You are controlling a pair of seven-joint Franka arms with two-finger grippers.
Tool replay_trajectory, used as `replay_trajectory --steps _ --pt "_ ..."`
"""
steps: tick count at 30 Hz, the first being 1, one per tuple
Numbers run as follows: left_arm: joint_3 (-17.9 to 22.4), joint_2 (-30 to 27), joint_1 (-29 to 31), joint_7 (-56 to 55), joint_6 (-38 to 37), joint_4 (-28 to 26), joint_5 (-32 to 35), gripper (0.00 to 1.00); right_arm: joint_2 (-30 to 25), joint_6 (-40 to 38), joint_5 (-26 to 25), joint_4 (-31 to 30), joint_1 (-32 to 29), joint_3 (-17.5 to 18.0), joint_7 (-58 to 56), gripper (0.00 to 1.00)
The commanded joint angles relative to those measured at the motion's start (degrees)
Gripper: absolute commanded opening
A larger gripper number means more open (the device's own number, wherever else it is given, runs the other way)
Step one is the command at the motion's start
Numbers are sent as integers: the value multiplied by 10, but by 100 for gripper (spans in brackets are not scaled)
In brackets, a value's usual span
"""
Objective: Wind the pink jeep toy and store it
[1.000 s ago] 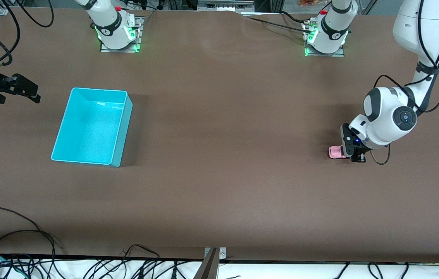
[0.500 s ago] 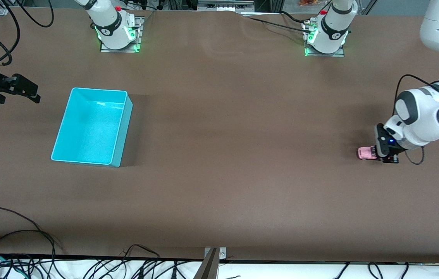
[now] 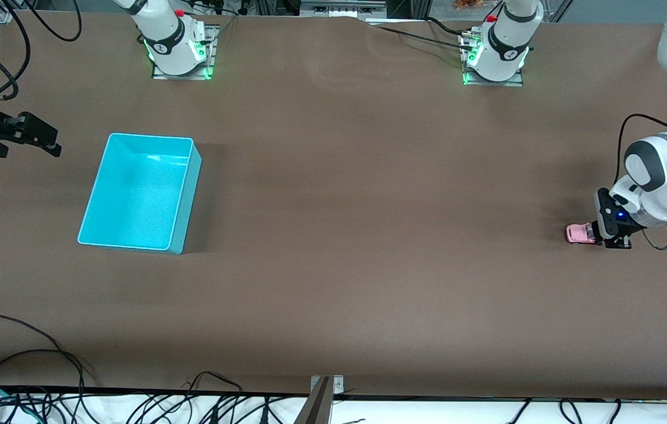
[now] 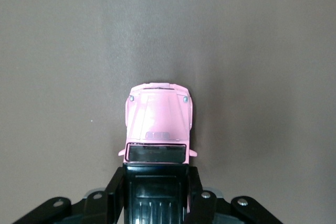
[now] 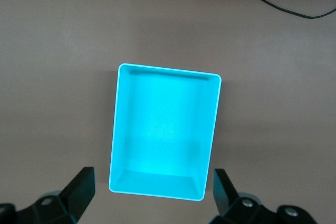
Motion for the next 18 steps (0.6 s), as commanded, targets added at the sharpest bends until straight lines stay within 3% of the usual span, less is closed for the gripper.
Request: replay_trajectory --steps 1,6,8,9,11,13,14,18 --pt "-2 57 20 31 13 23 3 12 2 -4 -4 7 0 -1 -7 100" --pt "-2 60 23 31 13 23 3 13 2 -4 -3 7 0 -1 -7 100" --pt "-2 60 24 30 12 23 3 17 2 -4 -3 7 0 -1 -7 100" --pt "-2 60 24 29 13 23 2 25 2 -4 -3 7 0 0 -7 100" --pt "-2 58 24 27 12 26 -1 51 2 -4 -3 7 0 -1 -7 100" --pt "-2 57 24 28 5 37 -1 88 2 -4 -3 7 0 -1 -7 100" --pt "-3 55 25 28 1 40 -1 100 2 -4 -4 7 0 0 -7 100" --pt "-3 51 25 24 -30 56 -5 100 2 -4 -3 7 0 0 -7 100"
